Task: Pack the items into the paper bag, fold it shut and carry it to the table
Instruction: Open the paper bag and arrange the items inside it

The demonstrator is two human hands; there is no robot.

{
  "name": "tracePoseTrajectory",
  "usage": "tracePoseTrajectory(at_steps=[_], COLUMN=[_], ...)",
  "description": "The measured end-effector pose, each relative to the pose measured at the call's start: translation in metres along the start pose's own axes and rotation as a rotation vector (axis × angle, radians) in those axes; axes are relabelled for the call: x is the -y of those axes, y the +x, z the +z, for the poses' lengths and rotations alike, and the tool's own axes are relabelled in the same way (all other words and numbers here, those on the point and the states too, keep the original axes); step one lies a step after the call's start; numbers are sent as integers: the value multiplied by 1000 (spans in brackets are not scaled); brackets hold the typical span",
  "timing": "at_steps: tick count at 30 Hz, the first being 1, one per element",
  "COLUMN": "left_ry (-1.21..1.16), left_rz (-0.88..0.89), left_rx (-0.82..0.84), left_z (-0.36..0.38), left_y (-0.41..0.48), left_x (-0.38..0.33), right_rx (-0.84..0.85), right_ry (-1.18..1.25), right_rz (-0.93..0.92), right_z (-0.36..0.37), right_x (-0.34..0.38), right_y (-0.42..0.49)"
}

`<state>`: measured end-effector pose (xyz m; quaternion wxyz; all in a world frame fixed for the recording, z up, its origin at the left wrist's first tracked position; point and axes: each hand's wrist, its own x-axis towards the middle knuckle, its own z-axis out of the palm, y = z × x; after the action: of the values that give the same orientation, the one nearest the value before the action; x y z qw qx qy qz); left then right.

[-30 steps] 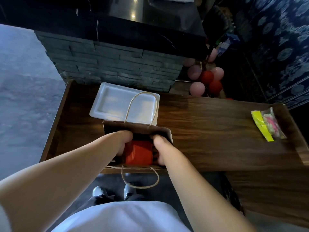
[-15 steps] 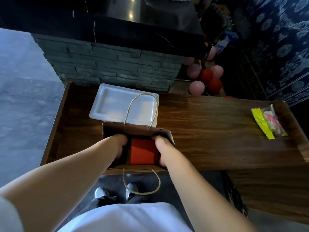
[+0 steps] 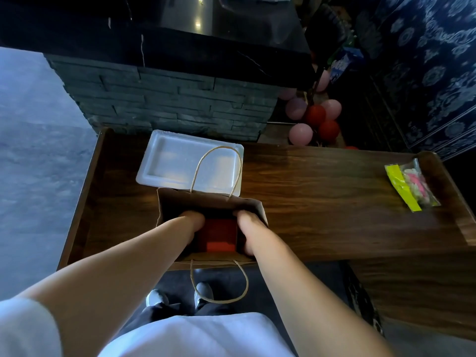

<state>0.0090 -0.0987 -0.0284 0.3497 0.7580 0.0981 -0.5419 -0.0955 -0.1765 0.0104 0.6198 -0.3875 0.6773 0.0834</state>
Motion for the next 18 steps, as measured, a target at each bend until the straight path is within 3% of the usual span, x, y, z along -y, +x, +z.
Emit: tracePoseTrajectory(at_steps=[4,8,13,18], left_ry=[-86,-147,-51,19], left_rz=[24,-65,-189,-166], left_rx=[33,101,158,124], left_z=[0,-8,-14,-15], left_y=[2,6,3,2], left_x=[2,2,1,1], right_rx=[-13,-9,7,-9], right_ry=[-69,-98,-15,-66], right_rz=[2,11,36,-5], right_z=[0,1,4,3], right_x=[0,2,3,6], right_y=[2,2,2,4])
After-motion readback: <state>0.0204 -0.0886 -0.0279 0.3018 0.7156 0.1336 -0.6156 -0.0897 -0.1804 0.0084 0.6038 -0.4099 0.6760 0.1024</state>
